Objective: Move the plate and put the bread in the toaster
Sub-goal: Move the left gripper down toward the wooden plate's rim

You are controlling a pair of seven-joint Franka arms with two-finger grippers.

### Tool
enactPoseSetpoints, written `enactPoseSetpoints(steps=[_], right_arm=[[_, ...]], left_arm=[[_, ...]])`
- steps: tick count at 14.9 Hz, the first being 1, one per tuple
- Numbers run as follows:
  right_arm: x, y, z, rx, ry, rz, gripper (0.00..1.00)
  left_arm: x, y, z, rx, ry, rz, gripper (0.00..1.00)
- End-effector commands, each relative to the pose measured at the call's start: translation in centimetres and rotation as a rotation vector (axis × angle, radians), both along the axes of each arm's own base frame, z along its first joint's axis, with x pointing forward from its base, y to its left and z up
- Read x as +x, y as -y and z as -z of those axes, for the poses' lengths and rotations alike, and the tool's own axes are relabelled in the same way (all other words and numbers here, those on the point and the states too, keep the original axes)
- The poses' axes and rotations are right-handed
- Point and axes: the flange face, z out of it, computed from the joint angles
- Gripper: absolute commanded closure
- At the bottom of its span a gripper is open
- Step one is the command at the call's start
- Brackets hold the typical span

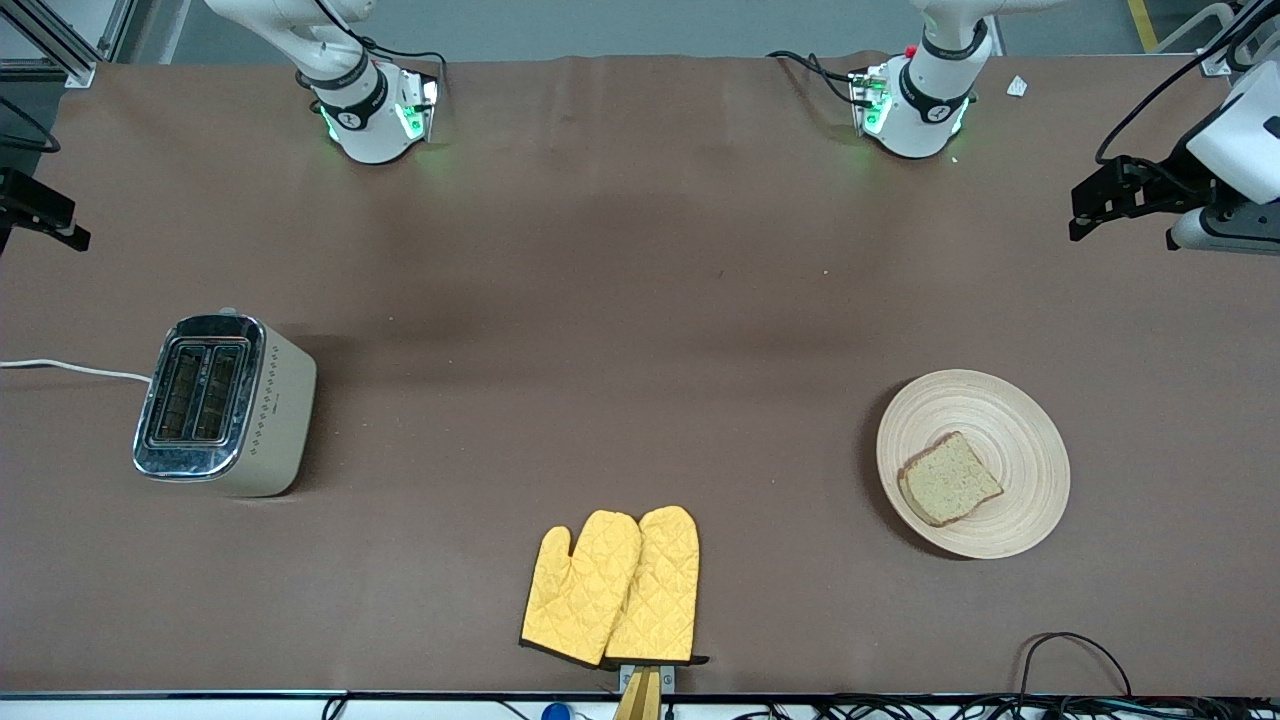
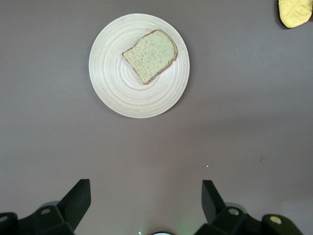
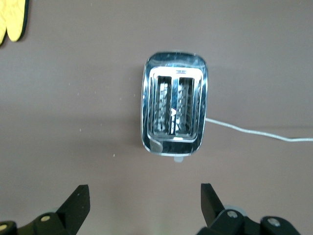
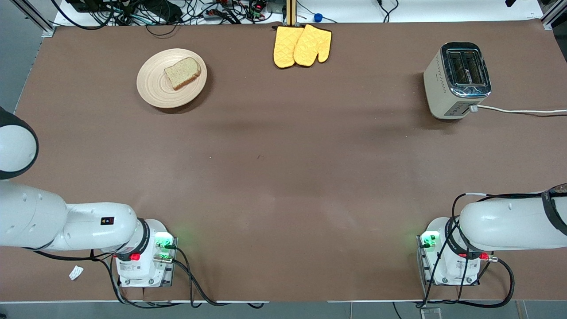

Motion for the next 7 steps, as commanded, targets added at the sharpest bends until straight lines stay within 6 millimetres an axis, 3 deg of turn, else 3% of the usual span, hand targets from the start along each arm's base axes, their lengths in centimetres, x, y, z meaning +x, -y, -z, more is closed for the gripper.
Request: enactPoseSetpoints(steps=[1, 5, 7], right_arm=[[1.4, 0.3, 0.3, 0.001, 0.033, -0.002, 0.00], [2.1, 0.5, -0.2, -0.005, 0.098, -0.003, 0.00], [2.7, 0.3, 0.2, -0.006, 0.115, -0.004, 0.00]], left_arm=[[0.1, 0.0, -0.3, 0.000, -0.005, -0.004, 0.00], [1.2, -0.4, 1.0, -0.009, -0.027, -0.010, 0.00], [2.6, -0.9, 1.1, -0.016, -0.020, -0.013, 0.00]])
